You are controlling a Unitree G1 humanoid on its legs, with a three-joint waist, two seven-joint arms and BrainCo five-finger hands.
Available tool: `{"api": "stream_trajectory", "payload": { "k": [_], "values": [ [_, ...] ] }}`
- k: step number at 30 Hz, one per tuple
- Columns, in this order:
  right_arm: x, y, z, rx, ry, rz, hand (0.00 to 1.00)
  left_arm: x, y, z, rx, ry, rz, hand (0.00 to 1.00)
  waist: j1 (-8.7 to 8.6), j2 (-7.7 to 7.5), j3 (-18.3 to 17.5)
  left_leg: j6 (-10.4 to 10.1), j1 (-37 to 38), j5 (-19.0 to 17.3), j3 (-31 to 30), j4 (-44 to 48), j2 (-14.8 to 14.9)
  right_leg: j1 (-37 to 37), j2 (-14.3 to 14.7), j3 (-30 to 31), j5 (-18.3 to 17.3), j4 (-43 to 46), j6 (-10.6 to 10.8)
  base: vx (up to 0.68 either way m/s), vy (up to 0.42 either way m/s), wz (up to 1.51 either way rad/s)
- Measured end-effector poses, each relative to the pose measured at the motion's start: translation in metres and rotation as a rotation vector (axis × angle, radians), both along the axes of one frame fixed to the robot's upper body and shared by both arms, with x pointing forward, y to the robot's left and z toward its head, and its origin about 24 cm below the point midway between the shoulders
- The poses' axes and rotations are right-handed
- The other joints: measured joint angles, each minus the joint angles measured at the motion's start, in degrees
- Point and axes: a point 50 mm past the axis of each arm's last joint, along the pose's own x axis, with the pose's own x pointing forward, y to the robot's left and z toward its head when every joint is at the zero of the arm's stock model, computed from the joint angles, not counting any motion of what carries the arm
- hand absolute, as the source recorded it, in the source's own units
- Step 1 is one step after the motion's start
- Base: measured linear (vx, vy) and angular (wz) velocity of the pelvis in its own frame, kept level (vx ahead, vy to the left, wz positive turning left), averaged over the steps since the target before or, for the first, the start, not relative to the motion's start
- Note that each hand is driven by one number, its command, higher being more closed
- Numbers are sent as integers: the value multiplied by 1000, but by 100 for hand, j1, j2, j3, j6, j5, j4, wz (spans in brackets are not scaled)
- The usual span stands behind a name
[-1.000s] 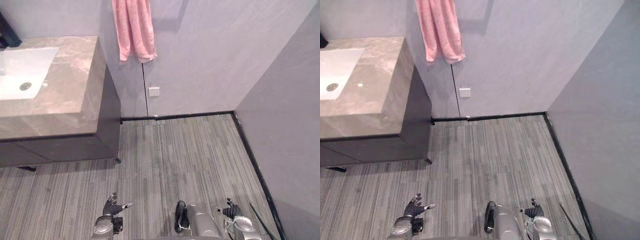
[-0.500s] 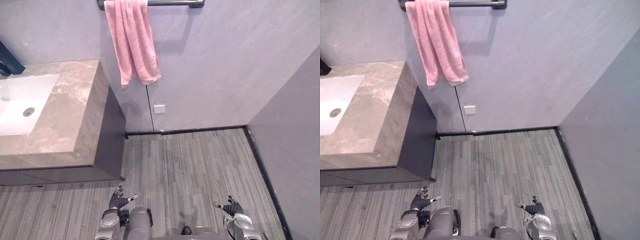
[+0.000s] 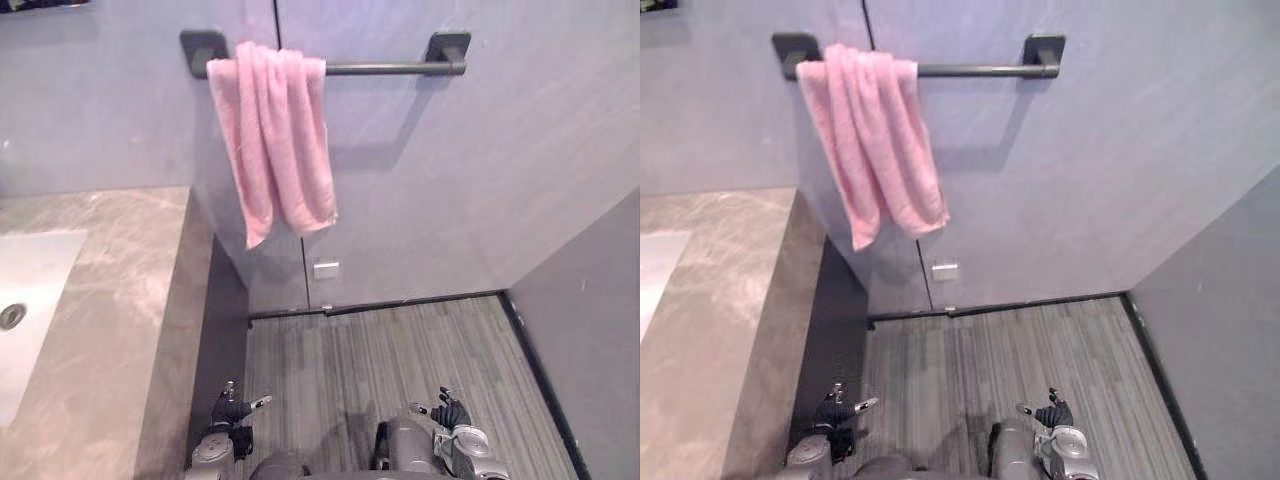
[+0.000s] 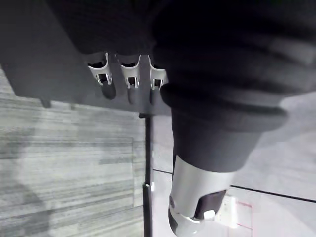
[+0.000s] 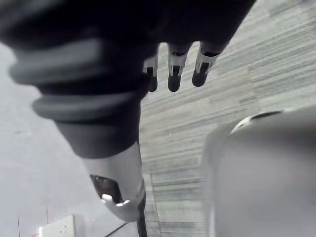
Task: Organize washtable
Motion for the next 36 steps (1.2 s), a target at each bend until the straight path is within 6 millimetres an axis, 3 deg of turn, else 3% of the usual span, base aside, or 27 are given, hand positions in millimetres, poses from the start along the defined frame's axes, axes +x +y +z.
{"api": "stream_trajectory", "payload": {
  "k": [1,2,3,4,6,7,8,11,13,15,16,17,21,24,30,36],
  "values": [
    [-5,-7,-1,-17,21,-2,0,1,-9,-3,-23,12,-6,0,-44,150,-27,-169,114,-81,-284,-28,214,78,135,-119,115,136,-269,439,-188,41],
    [-4,-8,-1,-18,17,-3,0,1,-10,-3,-26,13,-4,0,-31,190,-46,-295,125,-4,-309,-40,274,72,182,-130,26,170,-325,345,-145,13],
    [1,-10,2,-28,4,1,0,1,-9,-3,-26,13,4,0,-62,197,-46,-574,140,178,-397,-25,362,104,189,-181,-202,255,-375,407,-230,23],
    [-1,-10,1,-26,8,-4,0,6,-14,-2,-40,-1,1,0,-93,291,-47,-721,136,360,-580,192,440,313,196,-389,-329,264,-490,484,-272,42],
    [-6,-11,0,-23,16,-23,0,11,-19,0,-53,-20,0,0,-84,312,-45,-811,31,566,-689,677,485,617,206,-541,-399,147,-545,403,-236,55],
    [-7,-9,-1,-18,15,-23,0,14,-24,2,-67,-34,1,0,-52,291,-38,-961,-280,936,-768,1539,548,1028,219,-634,-412,-134,-554,369,-197,47],
    [-4,-8,0,-15,3,-23,0,15,-27,3,-79,-46,12,0,-3,263,-32,-972,-619,952,-693,2341,671,1338,229,-635,-425,-404,-576,265,-128,32],
    [4,-7,4,-14,-29,-25,0,13,-30,1,-93,-41,25,0,106,277,-39,-746,-1178,614,-281,2915,966,1810,295,-630,-425,-765,-577,183,-33,-5],
    [6,-4,4,-7,-35,-28,0,9,-28,0,-91,-32,28,0,108,267,-36,-676,-1384,572,-198,2461,970,1960,271,-587,-425,-867,-571,135,65,-12],
    [6,-8,5,-8,-38,-47,0,6,-28,-1,-87,-20,22,0,90,310,-36,-687,-1574,785,-103,1084,907,2022,188,-554,-547,-801,-345,107,145,-4],
    [4,-12,5,-16,-32,-54,0,6,-28,-2,-85,-19,15,0,102,346,-32,-721,-1581,811,-99,891,859,2007,192,-532,-613,-752,-235,130,182,17],
    [-2,-8,1,-5,-4,-53,0,5,-25,-3,-72,-7,2,0,102,231,-80,-683,-1439,840,-102,649,694,1971,88,-420,-657,-751,-108,85,146,17],
    [-9,-10,-2,-8,18,-58,0,-5,-15,-6,-42,27,-1,0,109,225,-107,-551,-1151,940,-19,225,382,2162,-146,-295,-556,-1027,87,47,136,2],
    [-10,-11,-2,-9,21,-59,0,-12,-9,-8,-27,49,3,0,98,239,-134,-509,-898,1112,28,-202,227,2238,-222,-268,-510,-1121,123,-1,34,-2],
    [-16,-13,-4,-14,46,-59,0,-21,-8,-13,-26,88,6,0,87,192,-186,-534,-685,1475,17,-811,185,2233,-193,-309,-402,-1224,68,-39,-23,2],
    [-22,-23,-4,-40,63,-62,0,-19,-5,-11,-14,72,11,0,83,183,-325,-488,-614,1640,-35,-1086,144,2282,-177,-299,-179,-1495,82,-66,14,-1]
  ]
}}
